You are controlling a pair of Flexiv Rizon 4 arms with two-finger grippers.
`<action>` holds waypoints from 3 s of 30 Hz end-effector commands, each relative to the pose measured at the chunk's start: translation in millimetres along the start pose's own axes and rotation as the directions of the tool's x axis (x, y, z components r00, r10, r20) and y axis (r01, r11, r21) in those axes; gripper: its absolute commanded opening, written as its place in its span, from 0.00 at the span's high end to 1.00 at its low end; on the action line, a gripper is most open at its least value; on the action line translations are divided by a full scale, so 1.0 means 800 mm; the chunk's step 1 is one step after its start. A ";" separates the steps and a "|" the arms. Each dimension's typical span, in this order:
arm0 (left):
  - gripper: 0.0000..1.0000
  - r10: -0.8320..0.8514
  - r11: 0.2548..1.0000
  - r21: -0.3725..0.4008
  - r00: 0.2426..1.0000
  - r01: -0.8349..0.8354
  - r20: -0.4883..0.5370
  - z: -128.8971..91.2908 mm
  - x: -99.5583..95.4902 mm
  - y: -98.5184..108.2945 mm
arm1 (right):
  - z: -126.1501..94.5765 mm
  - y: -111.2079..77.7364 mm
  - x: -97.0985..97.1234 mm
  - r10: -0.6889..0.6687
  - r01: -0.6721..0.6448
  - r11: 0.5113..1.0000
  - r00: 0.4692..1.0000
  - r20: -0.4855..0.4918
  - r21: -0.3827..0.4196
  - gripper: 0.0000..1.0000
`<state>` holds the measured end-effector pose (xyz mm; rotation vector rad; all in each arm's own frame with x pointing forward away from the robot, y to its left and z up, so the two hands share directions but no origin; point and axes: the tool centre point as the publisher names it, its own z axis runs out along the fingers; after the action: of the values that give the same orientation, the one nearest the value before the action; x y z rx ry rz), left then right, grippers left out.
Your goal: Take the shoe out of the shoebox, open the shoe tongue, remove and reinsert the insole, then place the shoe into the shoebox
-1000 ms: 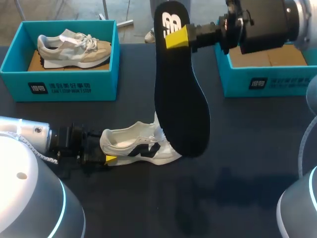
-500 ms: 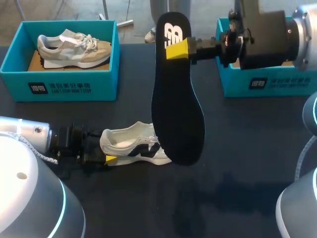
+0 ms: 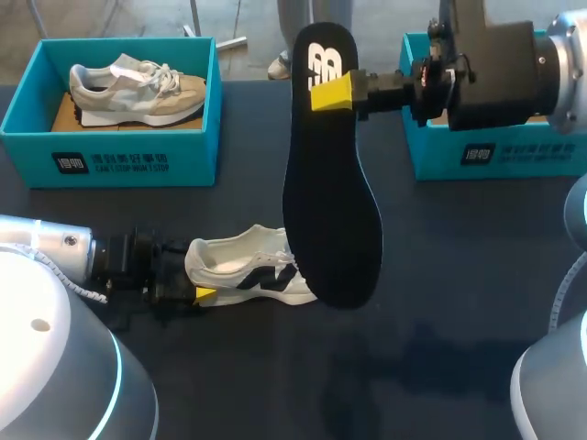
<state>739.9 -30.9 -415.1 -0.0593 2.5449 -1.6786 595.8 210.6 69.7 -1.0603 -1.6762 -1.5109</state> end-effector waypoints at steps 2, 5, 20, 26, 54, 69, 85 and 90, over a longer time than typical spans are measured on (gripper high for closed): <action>0.81 0.001 1.000 0.000 1.000 -0.001 0.001 -0.001 0.001 0.004 | 0.005 0.000 -0.001 0.002 -0.002 1.000 1.000 0.001 -0.002 1.00; 0.51 0.001 1.000 0.000 1.000 -0.001 0.001 -0.001 0.001 0.004 | 0.005 0.000 -0.001 0.002 -0.002 1.000 1.000 0.001 -0.002 1.00; 0.00 -0.053 0.989 -0.139 0.998 0.048 -0.035 -0.015 0.000 0.005 | 0.005 0.000 -0.001 0.002 -0.002 1.000 1.000 0.001 -0.002 1.00; 0.00 -0.061 0.978 -0.202 0.998 0.055 -0.021 -0.038 -0.003 0.003 | 0.005 0.000 -0.001 0.002 -0.002 1.000 1.000 0.001 -0.002 1.00; 0.00 -0.098 0.927 -0.368 0.993 0.070 -0.059 -0.089 -0.014 -0.018 | 0.005 0.000 -0.001 0.002 -0.002 1.000 1.000 0.001 -0.002 1.00; 0.00 -0.065 0.820 -0.571 0.997 0.033 -0.035 -0.096 -0.026 -0.042 | 0.005 0.000 -0.001 0.002 -0.002 1.000 1.000 0.001 -0.002 1.00; 0.00 -0.057 0.643 -0.764 0.991 -0.056 -0.121 -0.105 -0.042 -0.090 | 0.005 0.000 -0.001 0.002 -0.002 1.000 1.000 0.001 -0.002 1.00; 0.00 -0.074 0.551 -0.825 0.979 -0.120 -0.192 -0.096 -0.037 -0.105 | 0.005 0.000 -0.001 0.002 -0.002 1.000 1.000 0.001 -0.002 1.00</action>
<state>754.1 16.2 -312.5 0.0616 3.1517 -0.5693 595.2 209.9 68.9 -1.0600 -1.6755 -1.5128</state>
